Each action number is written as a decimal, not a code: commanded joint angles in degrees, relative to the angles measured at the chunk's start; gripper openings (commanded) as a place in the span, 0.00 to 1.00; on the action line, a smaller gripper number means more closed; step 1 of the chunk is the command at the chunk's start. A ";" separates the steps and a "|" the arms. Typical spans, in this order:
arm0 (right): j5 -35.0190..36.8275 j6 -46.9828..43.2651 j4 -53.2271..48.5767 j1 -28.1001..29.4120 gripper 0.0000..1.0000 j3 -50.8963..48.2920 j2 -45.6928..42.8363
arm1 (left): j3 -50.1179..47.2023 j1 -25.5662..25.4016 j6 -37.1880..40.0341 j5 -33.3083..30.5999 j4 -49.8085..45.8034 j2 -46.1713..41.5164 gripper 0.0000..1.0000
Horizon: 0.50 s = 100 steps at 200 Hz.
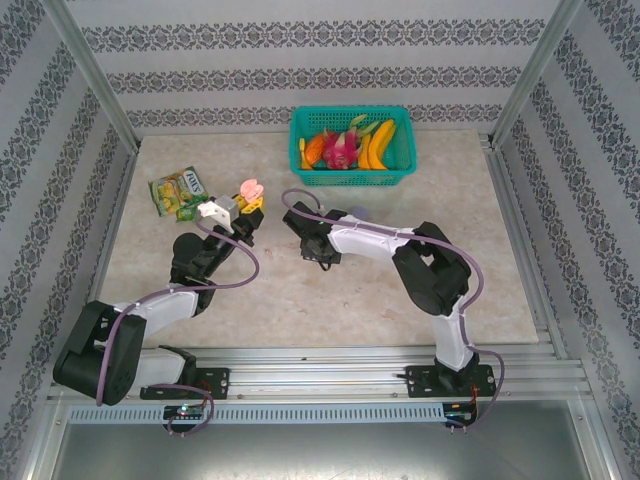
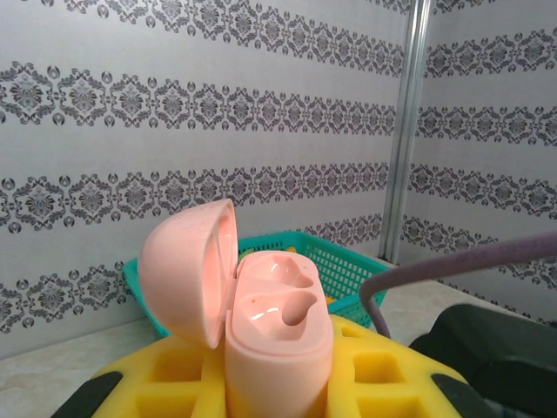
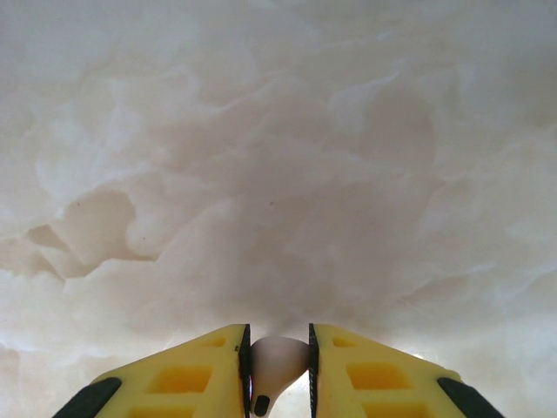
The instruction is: Insert wireless bluetooth earbuds into charging case
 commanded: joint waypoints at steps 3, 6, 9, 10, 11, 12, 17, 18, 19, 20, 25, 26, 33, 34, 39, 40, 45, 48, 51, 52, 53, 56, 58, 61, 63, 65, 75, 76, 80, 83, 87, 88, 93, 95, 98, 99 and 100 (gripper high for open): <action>2.50 -2.03 3.13 -1.08 0.26 -2.41 -4.20 | -0.43 0.93 0.52 2.98 -1.60 -1.84 0.00; 2.48 -2.31 3.47 -1.20 0.26 -2.74 -4.56 | -0.38 0.86 0.53 3.13 -1.80 -1.95 0.00; 2.47 -2.56 3.81 -1.34 0.26 -3.02 -5.00 | -0.34 0.82 0.60 3.36 -1.94 -2.04 0.00; 2.47 -2.63 3.90 -1.40 0.25 -3.07 -5.11 | -0.34 0.86 0.61 3.47 -1.98 -2.01 0.00; 2.47 -2.67 4.00 -1.39 0.26 -3.14 -5.30 | -0.33 0.87 0.61 3.49 -2.09 -2.03 0.00; 2.52 -2.64 4.09 -1.42 0.26 -3.26 -5.44 | -0.33 0.93 0.61 3.58 -2.14 -2.00 0.00; 2.56 -3.10 4.53 -1.67 0.26 -3.72 -6.12 | -0.27 0.88 0.64 3.95 -2.42 -2.06 0.00; 2.56 -3.17 4.62 -1.74 0.25 -3.81 -6.24 | -0.26 0.93 0.67 4.04 -2.48 -2.10 0.00; 2.56 -3.24 4.71 -1.82 0.26 -3.95 -6.48 | -0.25 0.87 0.64 4.12 -2.51 -2.13 0.00; 2.56 -3.32 4.80 -1.86 0.26 -4.01 -6.60 | -0.25 0.84 0.67 4.21 -2.57 -2.14 0.00; 2.56 -3.69 5.29 -2.05 0.26 -4.46 -7.35 | -0.25 0.90 0.85 4.61 -2.90 -2.18 0.00; 2.56 -3.77 5.40 -2.11 0.26 -4.53 -7.47 | -0.24 0.85 0.86 4.67 -2.94 -2.21 0.00; 2.48 -4.49 6.11 -2.53 0.25 -5.17 -8.60 | -0.20 0.91 0.96 5.17 -3.35 -2.29 0.00; 2.47 -4.61 6.20 -2.57 0.25 -5.24 -8.76 | -0.18 0.90 0.96 5.26 -3.43 -2.31 0.00; 2.55 -5.08 6.55 -2.91 0.26 -5.65 -9.67 | -0.16 0.89 1.05 5.69 -3.71 -2.28 0.00; 2.51 -5.25 6.64 -2.98 0.26 -5.70 -9.86 | -0.07 0.85 1.05 5.78 -3.74 -2.30 0.00; 2.64 -5.78 7.00 -3.19 0.26 -6.06 -10.71 | -0.03 0.88 1.05 6.27 -3.99 -2.32 0.00; 2.65 -6.13 7.18 -3.41 0.26 -6.27 -11.27 | -0.03 0.85 1.05 6.67 -4.15 -2.31 0.00; 2.69 -6.39 7.31 -3.57 0.26 -6.44 -11.76 | 0.07 0.92 1.10 7.08 -4.33 -2.28 0.00; 2.72 -6.57 7.37 -3.66 0.26 -6.49 -12.00 | 0.13 0.90 1.12 7.22 -4.36 -2.26 0.00; 2.73 -6.65 7.40 -3.66 0.26 -6.56 -12.13 | 0.16 0.90 1.13 7.38 -4.42 -2.25 0.00; 2.65 -7.04 7.55 -3.92 0.26 -6.65 -12.65 | 0.27 0.87 1.10 7.85 -4.57 -2.18 0.00; 2.76 -7.28 7.66 -4.01 0.26 -6.75 -12.88 | 0.34 0.89 1.13 8.06 -4.70 -2.16 0.00; 2.74 -7.56 7.76 -4.20 0.26 -6.80 -13.46 | 0.48 0.87 1.10 8.50 -4.98 -2.15 0.00; 2.78 -7.80 7.82 -4.30 0.26 -6.91 -13.85 | 0.57 0.89 1.06 8.88 -5.11 -2.13 0.00; 2.82 -8.02 7.86 -4.45 0.26 -6.96 -14.19 | 0.66 0.82 1.06 9.24 -5.21 -2.10 0.00; 2.83 -9.27 8.13 -4.92 0.26 -7.15 -15.96 | 1.05 0.82 0.93 10.71 -5.80 -1.87 0.00; 2.83 -9.41 8.18 -4.99 0.26 -7.15 -16.13 | 1.11 0.81 0.99 10.93 -5.93 -1.83 0.00; 2.89 -9.94 8.29 -5.20 0.26 -7.24 -16.81 | 1.20 0.86 0.97 11.53 -6.08 -1.74 0.00; 2.90 -10.31 8.38 -5.30 0.26 -7.24 -17.32 | 1.36 0.83 0.90 12.04 -6.20 -1.64 0.00; 2.87 -10.78 8.47 -5.47 0.26 -7.25 -17.94 | 1.50 0.88 0.84 12.62 -6.32 -1.54 0.00; 2.85 -10.96 8.48 -5.53 0.26 -7.25 -18.09 | 1.46 0.84 0.81 12.76 -6.37 -1.49 0.00; 2.75 -11.51 8.64 -5.72 0.26 -7.27 -18.94 | 1.64 0.81 0.73 13.50 -6.45 -1.24 0.00; 2.70 -11.80 8.70 -5.82 0.26 -7.25 -19.27 | 1.68 0.85 0.66 13.69 -6.49 -1.13 0.00; 2.66 -12.29 8.85 -5.89 0.26 -7.29 -19.70 | 1.78 0.85 0.62 14.15 -6.61 -0.98 0.00; 2.65 -12.37 8.89 -5.96 0.26 -7.27 -19.89 | 1.82 0.87 0.57 14.28 -6.64 -0.99 0.00; 2.70 -12.50 8.91 -6.00 0.26 -7.26 -20.03 | 1.80 0.88 0.59 14.38 -6.66 -0.96 0.00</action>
